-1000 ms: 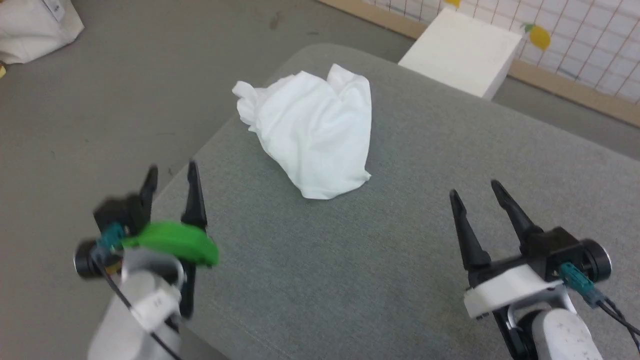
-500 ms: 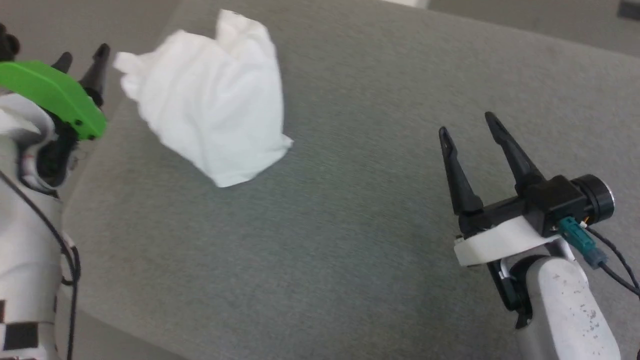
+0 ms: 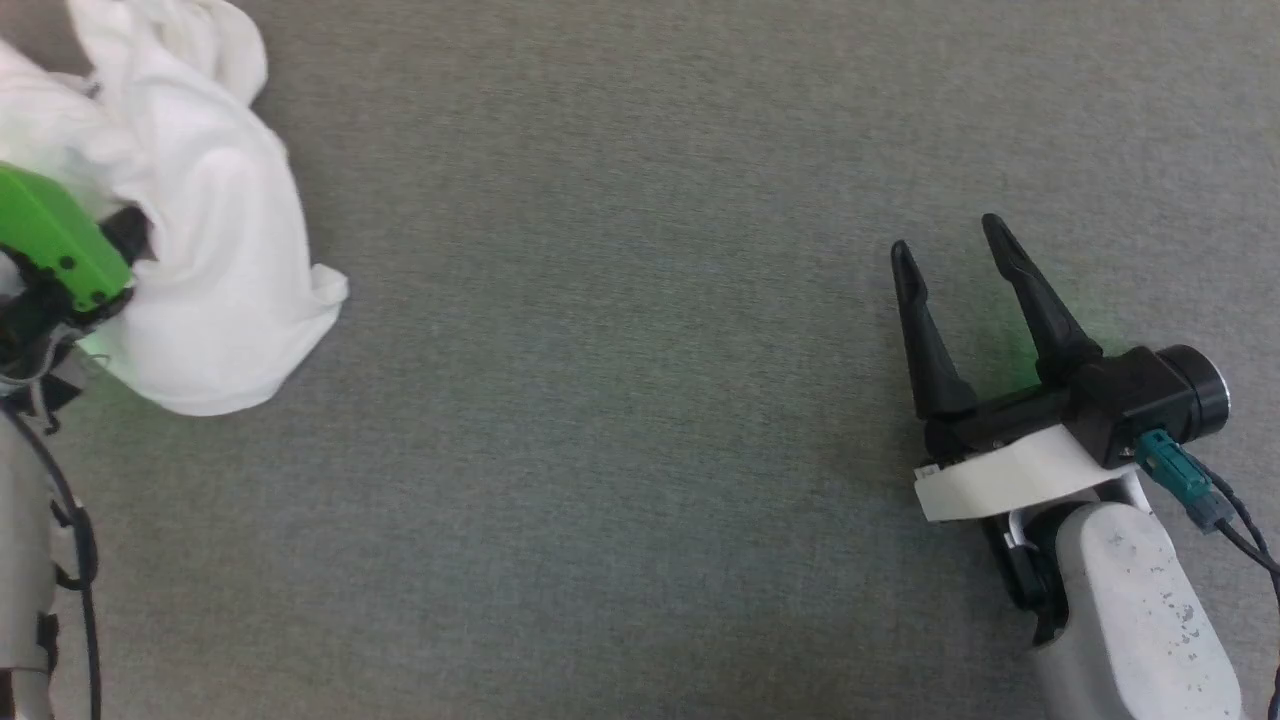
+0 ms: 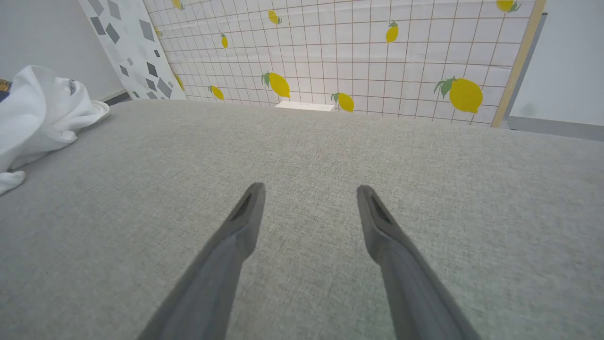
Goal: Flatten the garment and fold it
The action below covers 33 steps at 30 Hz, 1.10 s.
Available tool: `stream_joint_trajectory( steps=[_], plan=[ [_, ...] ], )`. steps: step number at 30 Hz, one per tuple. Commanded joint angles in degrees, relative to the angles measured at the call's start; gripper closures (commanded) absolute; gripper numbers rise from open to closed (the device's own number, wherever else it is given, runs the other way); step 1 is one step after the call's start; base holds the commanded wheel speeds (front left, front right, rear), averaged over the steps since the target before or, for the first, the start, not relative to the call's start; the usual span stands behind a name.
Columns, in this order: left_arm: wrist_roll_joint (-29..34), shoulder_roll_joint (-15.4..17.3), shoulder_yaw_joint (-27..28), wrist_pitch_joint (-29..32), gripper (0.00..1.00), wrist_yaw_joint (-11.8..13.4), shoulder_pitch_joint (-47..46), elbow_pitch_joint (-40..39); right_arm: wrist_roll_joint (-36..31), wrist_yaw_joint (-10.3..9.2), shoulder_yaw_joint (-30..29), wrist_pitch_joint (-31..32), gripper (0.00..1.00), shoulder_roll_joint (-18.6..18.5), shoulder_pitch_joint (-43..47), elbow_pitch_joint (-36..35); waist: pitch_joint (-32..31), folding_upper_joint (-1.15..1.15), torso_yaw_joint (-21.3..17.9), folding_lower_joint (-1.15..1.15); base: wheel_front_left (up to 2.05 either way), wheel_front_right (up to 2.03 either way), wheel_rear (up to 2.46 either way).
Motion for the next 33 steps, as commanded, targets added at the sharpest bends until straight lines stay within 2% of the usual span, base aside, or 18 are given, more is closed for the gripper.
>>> stream_joint_trajectory(
  steps=[1,2,3,4,8,13,17,24,33],
  plan=[
    [-0.4,-1.4,-1.3,0.5,0.00,-0.3,2.0,0.3,0.5,-0.09,-0.1,-0.6,0.00,0.0,-1.2,0.4,2.9,-0.01,-3.5,0.00,0.00,0.00,0.00],
    [-0.3,-1.5,-1.4,0.1,0.51,-0.4,2.1,0.0,0.5,-0.09,-0.1,-0.7,0.00,0.0,-1.2,0.6,2.4,-0.01,-3.3,0.00,0.00,0.00,0.00],
    [0.2,-1.3,-1.6,-0.9,0.89,-0.8,2.1,-0.4,0.6,-0.09,-0.1,-0.8,0.00,0.0,-1.2,0.8,1.8,-0.01,-3.1,0.00,0.00,0.00,0.00],
    [1.1,-1.0,-1.8,-2.4,1.00,-1.0,2.1,-0.7,0.6,-0.09,-0.1,-0.9,0.00,0.0,-1.1,1.1,1.0,-0.01,-2.8,0.00,0.00,0.00,0.00],
    [7.7,1.5,-2.9,-14.6,1.00,-1.5,0.4,-2.3,0.8,-0.09,-0.1,-1.2,0.00,0.0,-0.3,2.4,-3.4,-0.01,-1.6,0.00,0.00,0.00,0.00],
    [16.0,3.6,-3.7,-33.5,1.00,-0.2,-3.6,-3.3,1.7,-0.09,-0.6,-1.5,0.00,0.0,1.9,4.1,-11.0,-0.01,-0.1,0.00,0.00,0.00,0.00],
    [20.8,4.7,-5.2,-42.8,1.00,0.5,-7.7,-4.6,2.6,-0.09,-1.2,-1.7,0.00,0.0,3.7,4.9,-16.5,-0.01,0.4,0.00,0.00,0.00,0.00],
    [24.9,3.8,-10.1,-46.8,1.00,-1.2,-13.8,-8.7,4.3,-0.09,-2.1,-1.8,0.00,0.0,7.4,5.7,-23.6,-0.01,-1.2,0.00,0.00,0.00,0.00],
    [24.0,-2.7,-16.0,-45.1,1.00,-3.9,-17.8,-13.4,4.8,-0.09,-2.6,-1.2,0.00,0.0,10.3,5.8,-29.4,-0.01,-8.1,0.00,0.00,0.00,0.00]
  ],
)
